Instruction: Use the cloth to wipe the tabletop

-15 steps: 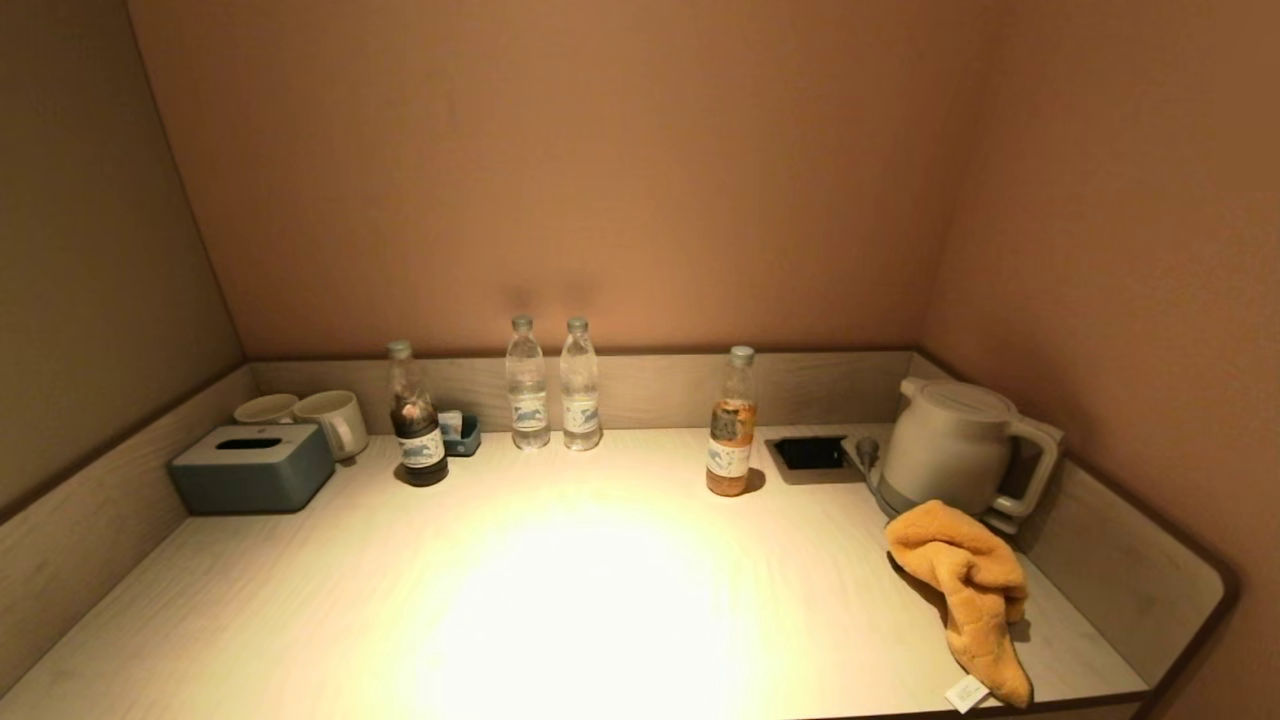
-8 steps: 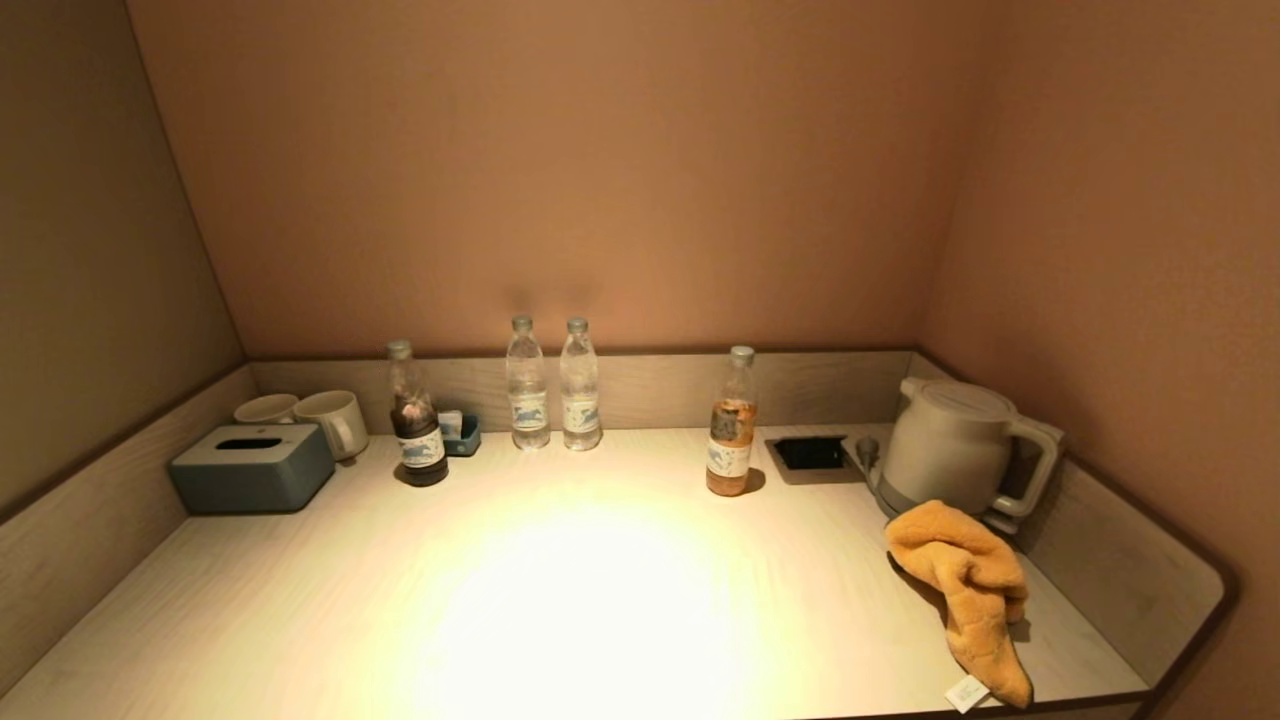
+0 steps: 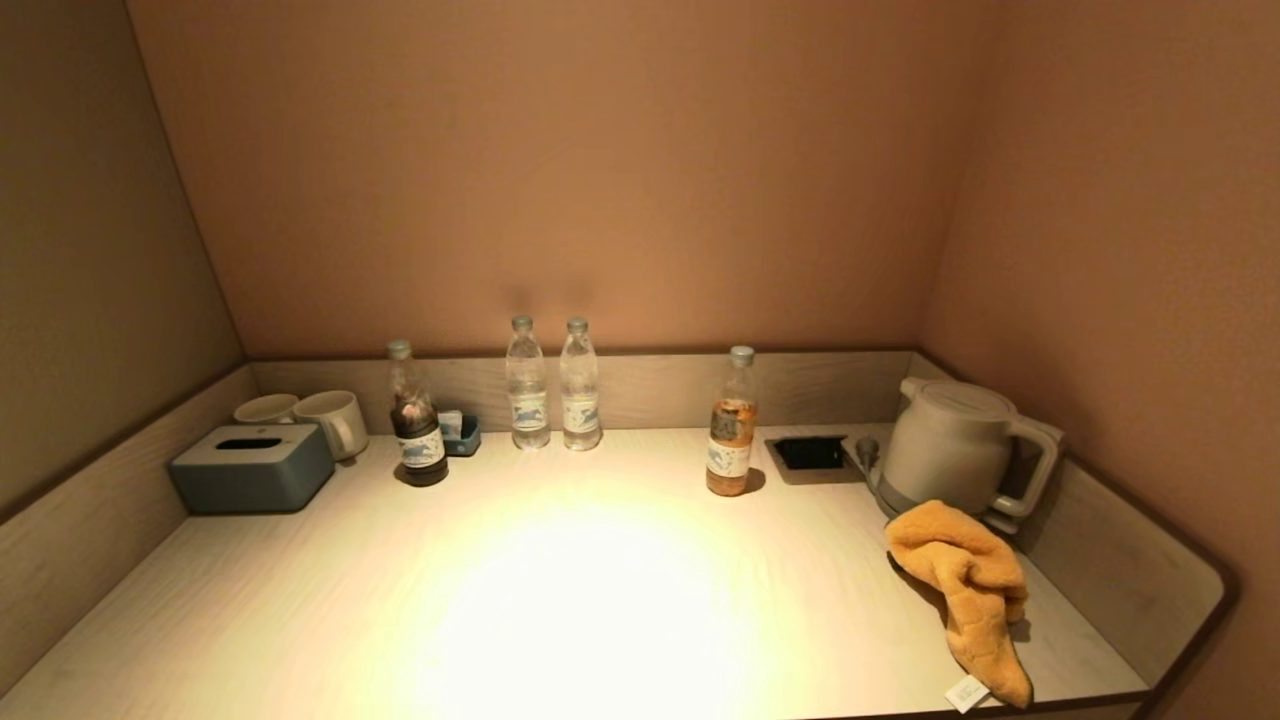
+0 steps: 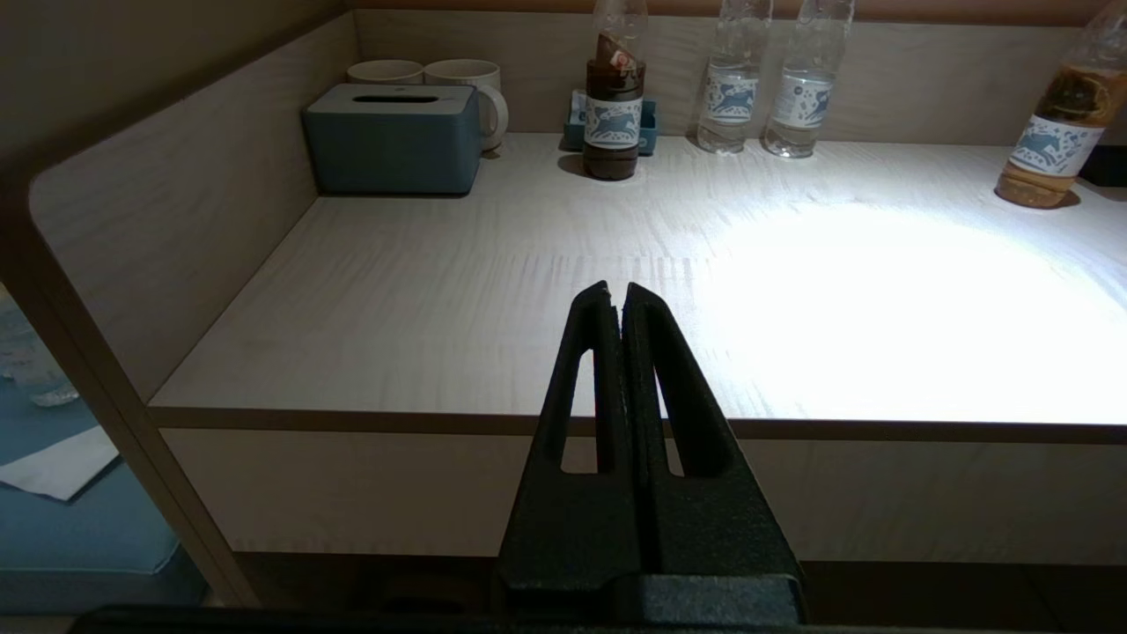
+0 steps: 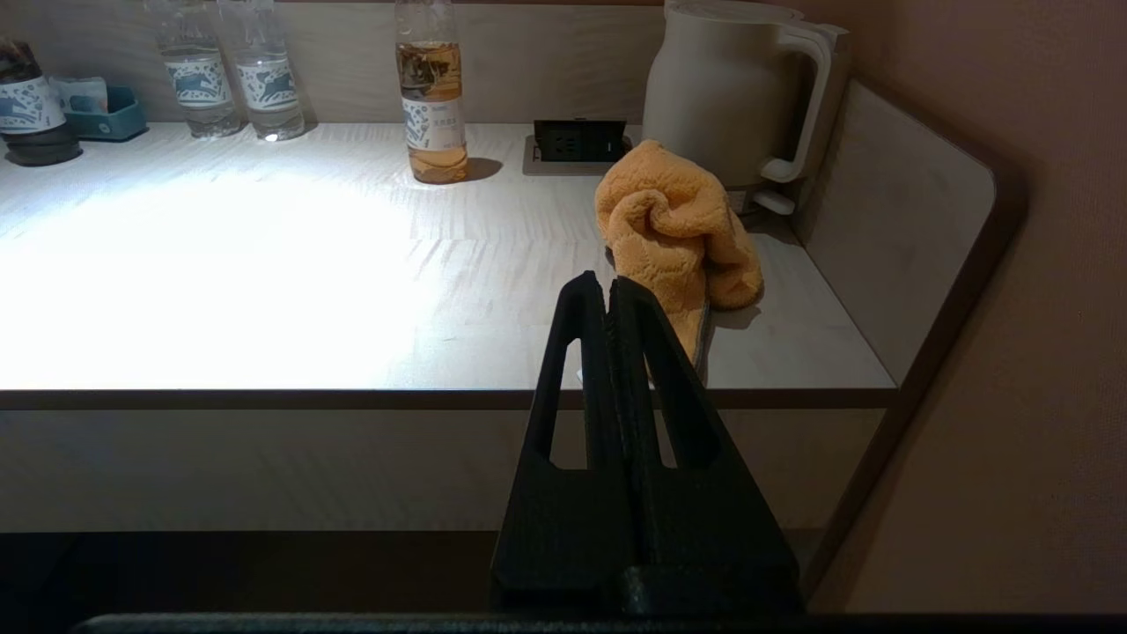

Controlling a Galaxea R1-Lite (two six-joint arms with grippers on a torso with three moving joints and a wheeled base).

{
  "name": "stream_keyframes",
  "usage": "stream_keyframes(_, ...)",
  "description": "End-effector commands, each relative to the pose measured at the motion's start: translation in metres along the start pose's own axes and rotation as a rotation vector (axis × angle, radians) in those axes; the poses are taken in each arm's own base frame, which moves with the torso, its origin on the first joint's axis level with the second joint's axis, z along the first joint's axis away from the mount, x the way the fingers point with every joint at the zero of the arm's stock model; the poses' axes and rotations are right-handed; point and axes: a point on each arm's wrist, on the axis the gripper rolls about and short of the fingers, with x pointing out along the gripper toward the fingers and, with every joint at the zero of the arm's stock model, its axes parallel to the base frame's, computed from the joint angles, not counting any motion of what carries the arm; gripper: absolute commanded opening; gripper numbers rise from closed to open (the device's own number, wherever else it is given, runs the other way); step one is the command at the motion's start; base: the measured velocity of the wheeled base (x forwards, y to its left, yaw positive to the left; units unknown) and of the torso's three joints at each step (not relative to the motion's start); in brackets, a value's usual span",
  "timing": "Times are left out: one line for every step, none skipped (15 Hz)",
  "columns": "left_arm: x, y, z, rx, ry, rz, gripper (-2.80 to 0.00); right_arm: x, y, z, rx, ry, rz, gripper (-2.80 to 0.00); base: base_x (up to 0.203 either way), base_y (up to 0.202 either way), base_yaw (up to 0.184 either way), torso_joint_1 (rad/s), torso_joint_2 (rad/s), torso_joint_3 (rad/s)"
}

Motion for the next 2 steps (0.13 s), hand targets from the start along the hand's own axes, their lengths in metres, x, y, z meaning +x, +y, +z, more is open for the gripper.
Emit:
stream_keyframes(0.0,0.0,0.0,-0.001,-0.001,0.0,-2.8,0.0001,0.0,0.0001,0.002,0.001,0.001,-2.8,0.0,0.0,0.0,0.0,0.0,0.0)
stream_keyframes(0.0,0.0,0.0,-0.001,-0.001,0.0,-2.8,0.0001,0.0,0.0001,0.002,0.001,0.001,-2.8,0.0,0.0,0.0,0.0,0.0,0.0)
